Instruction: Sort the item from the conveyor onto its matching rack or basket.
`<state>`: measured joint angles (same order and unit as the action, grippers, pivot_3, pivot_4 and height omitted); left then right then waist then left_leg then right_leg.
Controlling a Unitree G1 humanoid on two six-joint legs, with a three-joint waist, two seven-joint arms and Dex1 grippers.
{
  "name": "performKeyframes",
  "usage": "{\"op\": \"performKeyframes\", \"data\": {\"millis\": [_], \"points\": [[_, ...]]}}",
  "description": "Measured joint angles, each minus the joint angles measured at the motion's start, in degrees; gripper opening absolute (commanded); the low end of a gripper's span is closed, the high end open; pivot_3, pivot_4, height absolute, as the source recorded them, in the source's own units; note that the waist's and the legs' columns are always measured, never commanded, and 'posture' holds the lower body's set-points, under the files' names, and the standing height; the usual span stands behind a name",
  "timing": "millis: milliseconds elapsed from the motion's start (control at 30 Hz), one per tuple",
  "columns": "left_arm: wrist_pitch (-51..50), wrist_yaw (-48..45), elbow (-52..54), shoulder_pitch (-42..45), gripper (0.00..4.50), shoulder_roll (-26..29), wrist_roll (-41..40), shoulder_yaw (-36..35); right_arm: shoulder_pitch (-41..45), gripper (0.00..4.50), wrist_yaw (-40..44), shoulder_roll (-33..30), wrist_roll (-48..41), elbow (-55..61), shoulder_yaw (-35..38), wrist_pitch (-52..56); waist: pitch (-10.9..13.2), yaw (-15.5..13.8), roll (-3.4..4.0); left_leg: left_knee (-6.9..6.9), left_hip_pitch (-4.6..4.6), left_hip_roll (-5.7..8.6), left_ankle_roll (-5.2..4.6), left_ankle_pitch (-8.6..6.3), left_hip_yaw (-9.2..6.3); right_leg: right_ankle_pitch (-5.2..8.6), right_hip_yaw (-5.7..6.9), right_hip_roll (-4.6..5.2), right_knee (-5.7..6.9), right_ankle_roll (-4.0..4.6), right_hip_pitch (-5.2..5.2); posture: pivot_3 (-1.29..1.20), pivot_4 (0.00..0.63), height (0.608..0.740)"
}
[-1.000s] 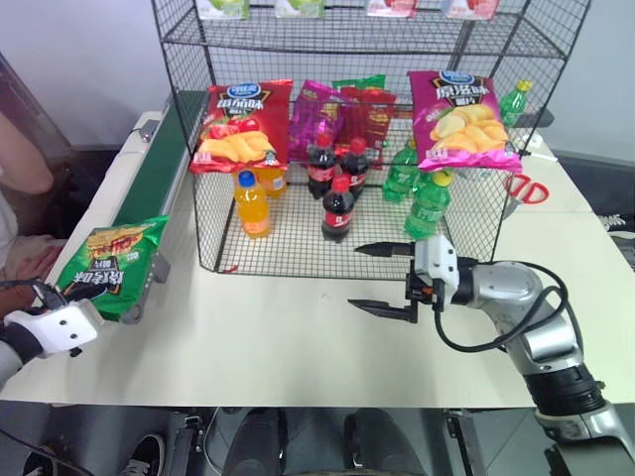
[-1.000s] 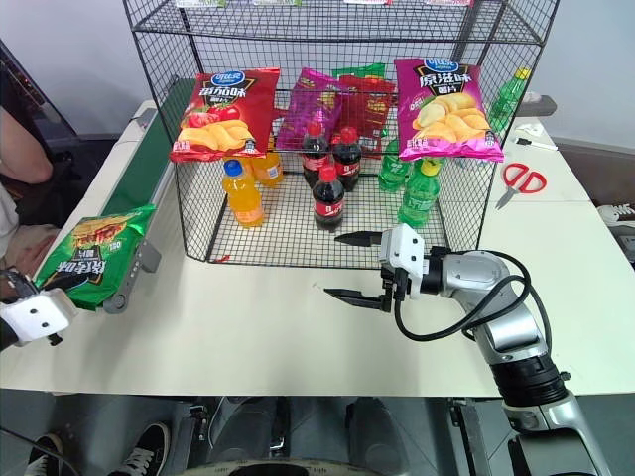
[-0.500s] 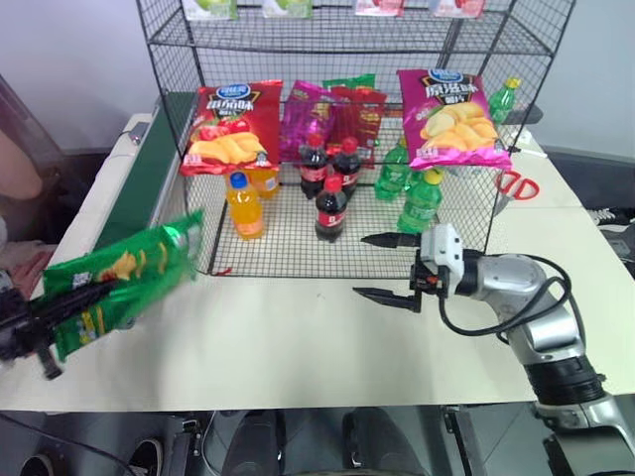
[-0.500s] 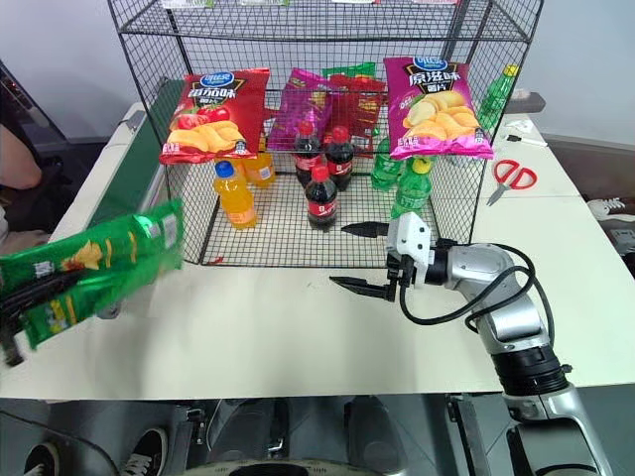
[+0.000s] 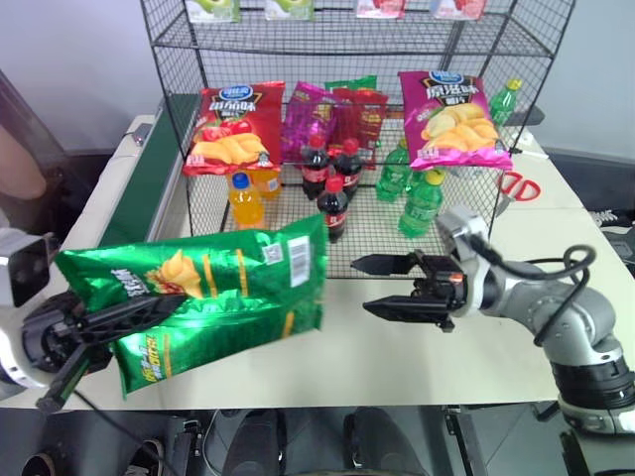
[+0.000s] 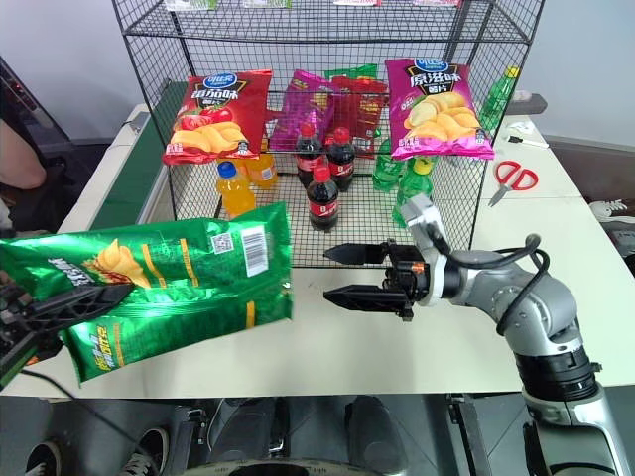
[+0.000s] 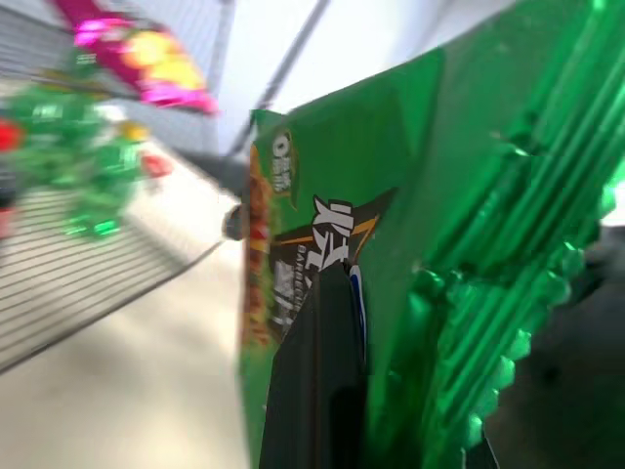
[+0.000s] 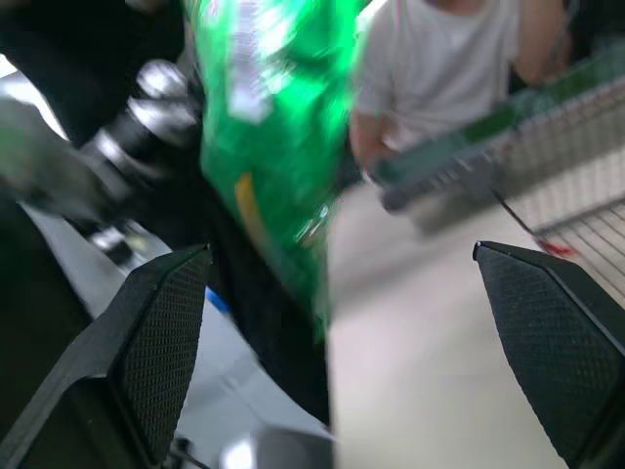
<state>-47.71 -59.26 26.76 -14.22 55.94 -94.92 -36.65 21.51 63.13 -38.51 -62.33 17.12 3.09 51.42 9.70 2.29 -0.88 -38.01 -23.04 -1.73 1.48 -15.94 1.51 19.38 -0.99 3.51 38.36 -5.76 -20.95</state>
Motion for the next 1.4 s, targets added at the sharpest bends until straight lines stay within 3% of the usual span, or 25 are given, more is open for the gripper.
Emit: {"op": "performKeyframes", "data": {"millis": [333, 767, 833, 867, 900, 933, 1133, 1267, 1400], "points": [[-4.7, 1.4, -5.4, 15.0, 0.02, -4.4, -2.1, 11.8, 2.3, 4.50, -2.2, 3.3, -5.7, 1.2, -0.4, 4.9, 0.0, 0.1, 0.00, -0.01, -0.22, 0.02, -0.01, 0.00, 0.02, -0.01, -0.03, -0.09, -0.01, -0.02, -0.26, 0.00, 0.150, 0.739], [-5.9, 0.6, -7.9, 21.8, 0.02, -9.8, 5.0, 17.7, 4.9, 4.50, -3.6, 9.2, -3.8, 1.6, -5.6, 4.5, 0.0, -0.1, 0.00, -0.06, -0.31, 0.02, 0.00, 0.01, 0.02, -0.01, -0.05, -0.10, 0.05, -0.03, -0.38, 0.00, 0.150, 0.739], [-5.9, 0.6, -7.9, 21.7, 0.00, -10.0, 6.4, 17.9, 4.9, 3.98, -4.1, 9.6, -3.5, 1.6, -6.1, 4.5, 0.0, 0.0, -0.01, -0.06, -0.31, 0.02, 0.00, 0.01, 0.02, -0.01, -0.05, -0.11, 0.05, -0.03, -0.38, 0.00, 0.150, 0.739], [-5.9, 0.5, -7.9, 21.7, 0.00, -10.0, 6.6, 17.9, 4.9, 3.95, -4.2, 9.7, -3.5, 1.6, -6.1, 4.5, 0.0, 0.0, -0.01, -0.05, -0.31, 0.01, 0.00, 0.01, 0.02, -0.01, -0.06, -0.11, 0.06, -0.03, -0.38, 0.00, 0.150, 0.739], [-5.8, 0.4, -7.9, 21.7, 0.00, -10.0, 7.4, 17.9, 4.9, 3.29, -4.6, 10.0, -3.1, 1.6, -6.1, 4.4, 0.0, 0.0, -0.01, -0.05, -0.32, 0.02, 0.00, 0.01, 0.02, -0.01, -0.06, -0.11, 0.06, -0.03, -0.38, 0.00, 0.150, 0.739], [-5.7, 0.2, -7.9, 21.7, 0.00, -10.2, 8.2, 17.9, 4.9, 3.17, -5.1, 10.2, -3.0, 1.5, -6.1, 4.4, 0.0, 0.0, -0.01, -0.05, -0.32, 0.02, 0.00, 0.01, 0.02, -0.01, -0.06, -0.11, 0.05, -0.03, -0.38, 0.00, 0.150, 0.739], [-4.7, -0.3, -7.9, 21.4, 0.00, -12.5, 11.5, 17.9, 4.9, 0.13, -6.5, 11.2, -3.1, 1.1, -6.0, 4.4, 0.0, 0.0, -0.01, -0.05, -0.32, 0.02, 0.00, 0.01, 0.02, -0.01, -0.06, -0.09, 0.05, -0.03, -0.38, 0.00, 0.150, 0.739], [-4.5, -0.2, -7.9, 21.2, 0.00, -12.6, 13.0, 17.8, 4.9, 0.05, -6.6, 11.2, -2.7, 1.1, -6.0, 4.4, 0.0, 0.0, -0.01, -0.05, -0.32, 0.02, 0.00, 0.01, 0.02, -0.01, -0.06, -0.09, 0.05, -0.03, -0.38, 0.00, 0.150, 0.739], [-4.6, 0.0, -8.6, 20.6, 1.24, -12.3, 13.9, 17.4, 4.9, 0.00, -6.5, 11.2, -1.7, 1.1, -6.0, 3.8, 0.0, 0.0, -0.01, -0.05, -0.32, 0.02, 0.00, 0.01, 0.02, -0.01, -0.06, -0.08, 0.05, -0.03, -0.38, 0.00, 0.150, 0.739]]}}
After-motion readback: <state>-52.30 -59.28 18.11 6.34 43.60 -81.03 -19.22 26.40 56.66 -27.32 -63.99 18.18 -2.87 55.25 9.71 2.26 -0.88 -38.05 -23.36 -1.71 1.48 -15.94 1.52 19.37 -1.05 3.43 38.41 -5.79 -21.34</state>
